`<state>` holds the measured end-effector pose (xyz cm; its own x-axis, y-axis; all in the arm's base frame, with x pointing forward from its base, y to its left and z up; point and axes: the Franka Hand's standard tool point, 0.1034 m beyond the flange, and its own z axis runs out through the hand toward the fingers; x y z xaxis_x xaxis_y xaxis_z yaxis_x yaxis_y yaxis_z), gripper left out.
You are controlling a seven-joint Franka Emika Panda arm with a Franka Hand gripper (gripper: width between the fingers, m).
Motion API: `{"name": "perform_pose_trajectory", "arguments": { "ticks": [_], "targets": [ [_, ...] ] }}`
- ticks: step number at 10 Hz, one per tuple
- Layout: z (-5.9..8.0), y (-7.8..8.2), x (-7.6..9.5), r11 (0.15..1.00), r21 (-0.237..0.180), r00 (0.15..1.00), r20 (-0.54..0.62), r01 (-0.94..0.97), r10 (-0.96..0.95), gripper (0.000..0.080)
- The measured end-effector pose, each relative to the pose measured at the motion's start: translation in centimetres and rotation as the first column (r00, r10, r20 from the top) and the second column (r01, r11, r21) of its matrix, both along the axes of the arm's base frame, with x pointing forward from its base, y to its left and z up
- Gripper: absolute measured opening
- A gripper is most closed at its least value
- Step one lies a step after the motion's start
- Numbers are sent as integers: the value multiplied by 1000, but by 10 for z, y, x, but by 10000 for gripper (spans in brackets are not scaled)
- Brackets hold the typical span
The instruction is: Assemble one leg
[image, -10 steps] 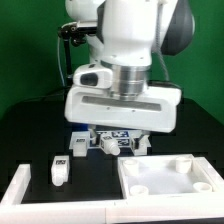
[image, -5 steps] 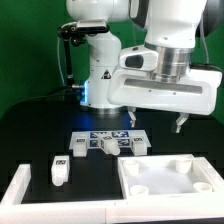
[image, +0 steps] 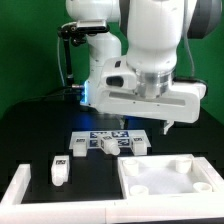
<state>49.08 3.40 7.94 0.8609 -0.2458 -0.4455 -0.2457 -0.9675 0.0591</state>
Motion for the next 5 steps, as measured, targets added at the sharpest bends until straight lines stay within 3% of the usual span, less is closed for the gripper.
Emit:
{"name": "perform_pose_trajectory", "arguments": {
  "ticks": [2,5],
  "targets": [
    [-1,-7,-13,999,45,990,-139,22,-15,649],
    [-4,-13,-15,999,40,963,-269,32,-20,649]
  ]
}}
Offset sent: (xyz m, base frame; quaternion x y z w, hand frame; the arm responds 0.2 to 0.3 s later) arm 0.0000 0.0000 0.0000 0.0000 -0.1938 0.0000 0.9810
